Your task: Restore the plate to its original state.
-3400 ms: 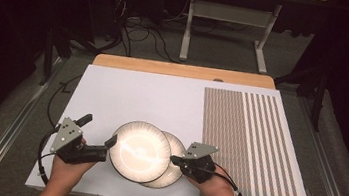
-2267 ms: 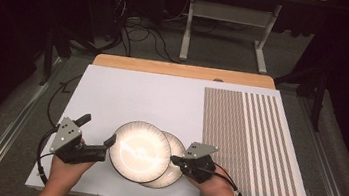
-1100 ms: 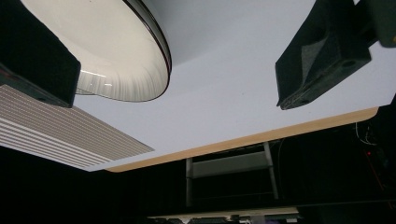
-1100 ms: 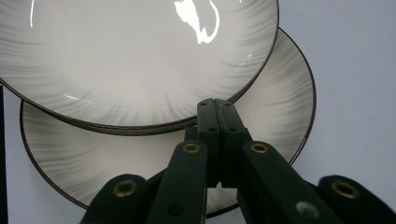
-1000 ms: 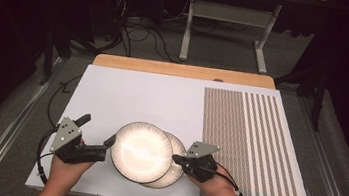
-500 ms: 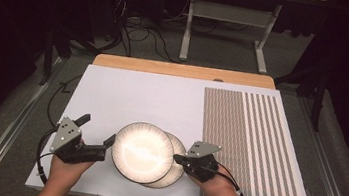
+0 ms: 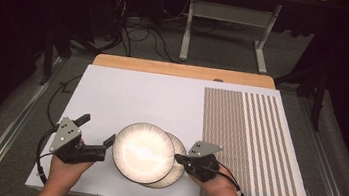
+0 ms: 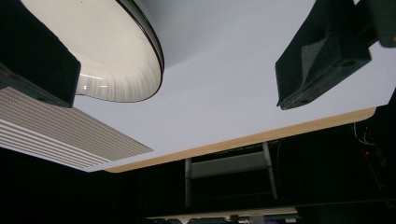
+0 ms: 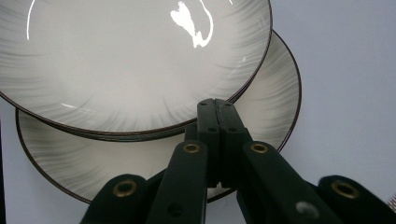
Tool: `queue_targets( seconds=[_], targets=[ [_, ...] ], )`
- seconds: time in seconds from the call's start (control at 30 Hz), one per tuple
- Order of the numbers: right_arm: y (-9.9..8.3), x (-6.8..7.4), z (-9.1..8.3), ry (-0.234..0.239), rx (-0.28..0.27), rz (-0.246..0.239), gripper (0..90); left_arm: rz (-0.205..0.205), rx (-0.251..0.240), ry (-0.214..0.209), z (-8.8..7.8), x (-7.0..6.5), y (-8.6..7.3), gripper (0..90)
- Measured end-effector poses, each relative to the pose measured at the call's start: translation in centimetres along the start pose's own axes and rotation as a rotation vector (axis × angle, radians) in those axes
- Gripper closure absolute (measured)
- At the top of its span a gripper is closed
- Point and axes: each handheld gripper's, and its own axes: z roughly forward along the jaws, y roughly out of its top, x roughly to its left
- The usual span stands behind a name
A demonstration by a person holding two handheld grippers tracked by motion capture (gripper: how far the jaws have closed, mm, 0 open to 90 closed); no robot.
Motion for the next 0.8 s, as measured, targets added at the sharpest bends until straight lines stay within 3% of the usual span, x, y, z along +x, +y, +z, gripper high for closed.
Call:
queue_targets(
  seconds=[0.8],
  targets=[
    [-0.06,-0.33,-0.45,-0.016,-0.006,0.008,90.0,0.005,0.003,0.002,0.02,-0.04,-0.01,0.4]
  ],
)
